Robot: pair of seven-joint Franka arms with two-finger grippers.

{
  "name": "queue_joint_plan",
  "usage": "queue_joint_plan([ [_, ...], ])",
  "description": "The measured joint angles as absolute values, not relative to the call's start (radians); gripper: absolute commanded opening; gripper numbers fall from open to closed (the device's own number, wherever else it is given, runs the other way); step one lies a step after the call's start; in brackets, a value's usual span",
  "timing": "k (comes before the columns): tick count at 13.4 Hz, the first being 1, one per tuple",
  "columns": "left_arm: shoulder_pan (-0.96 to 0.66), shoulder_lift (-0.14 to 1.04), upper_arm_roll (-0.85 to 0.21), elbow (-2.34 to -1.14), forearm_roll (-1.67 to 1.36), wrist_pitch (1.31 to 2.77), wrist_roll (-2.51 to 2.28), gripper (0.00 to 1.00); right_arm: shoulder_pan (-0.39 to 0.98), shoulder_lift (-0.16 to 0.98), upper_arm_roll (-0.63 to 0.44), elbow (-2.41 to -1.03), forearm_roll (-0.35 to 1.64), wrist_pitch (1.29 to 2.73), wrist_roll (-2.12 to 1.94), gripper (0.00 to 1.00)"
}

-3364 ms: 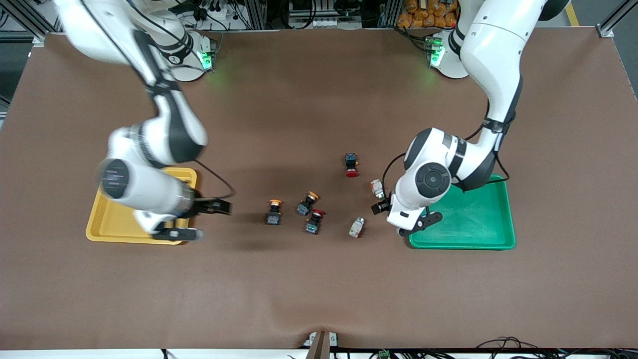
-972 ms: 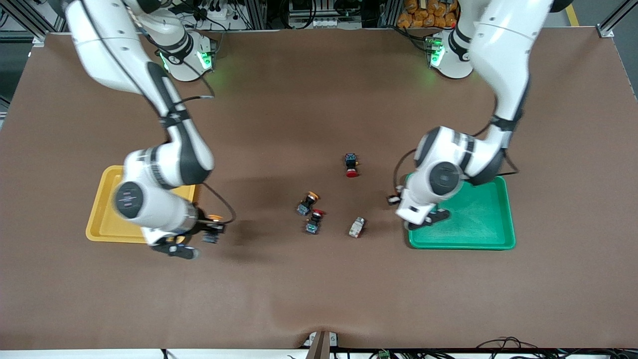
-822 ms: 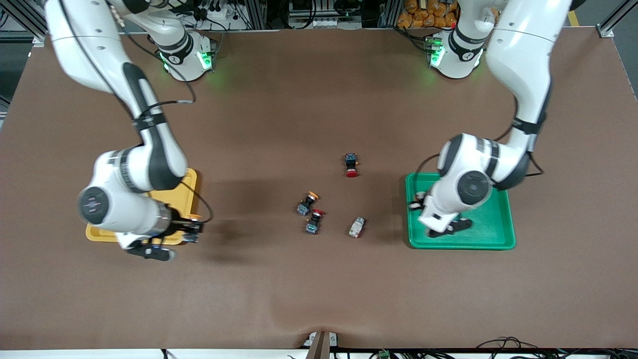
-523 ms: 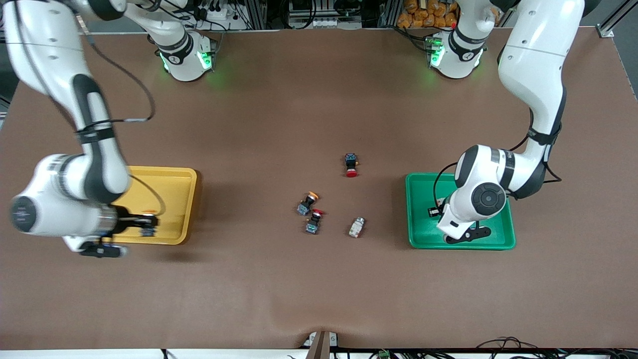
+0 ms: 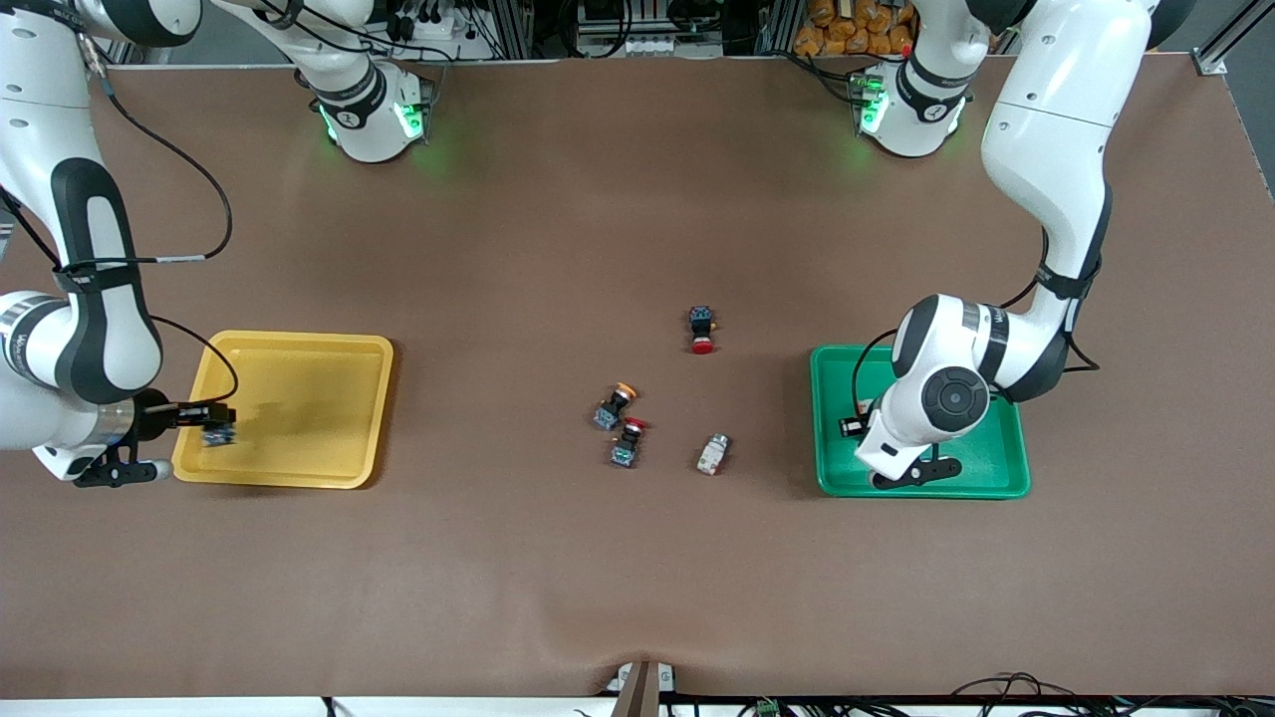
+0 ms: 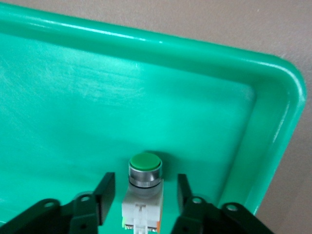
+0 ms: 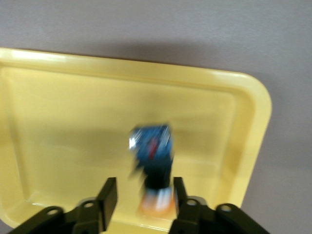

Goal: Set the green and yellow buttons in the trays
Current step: 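Lower the buttons into the green and yellow trays and open both grippers, then grasp the white button with the left gripper while the right gripper reaches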

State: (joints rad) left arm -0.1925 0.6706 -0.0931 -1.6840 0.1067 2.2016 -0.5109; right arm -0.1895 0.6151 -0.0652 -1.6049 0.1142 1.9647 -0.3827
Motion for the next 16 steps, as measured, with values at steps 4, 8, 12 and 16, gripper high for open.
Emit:
queue_joint_plan([
  [4,-0.210,0.658,-0.102,-1.630,0.107,2.194,-0.512,1.00,-0.123,0.614,-0.044,-1.573,0.115,1.965,-0.334,1.00],
  [8,-0.286,0.651,-0.105,-1.535,0.108,2.178,-0.499,1.00,0.077,0.615,-0.034,-1.554,0.119,1.967,-0.002,1.00],
  [12,-0.381,0.676,-0.106,-1.518,0.109,2.246,-0.453,1.00,0.186,0.621,-0.034,-1.555,0.239,1.976,0.185,1.00],
  [16,-0.422,0.738,-0.106,-1.518,0.115,2.431,-0.418,1.00,0.222,0.621,-0.033,-1.555,0.314,1.976,0.317,1.00],
])
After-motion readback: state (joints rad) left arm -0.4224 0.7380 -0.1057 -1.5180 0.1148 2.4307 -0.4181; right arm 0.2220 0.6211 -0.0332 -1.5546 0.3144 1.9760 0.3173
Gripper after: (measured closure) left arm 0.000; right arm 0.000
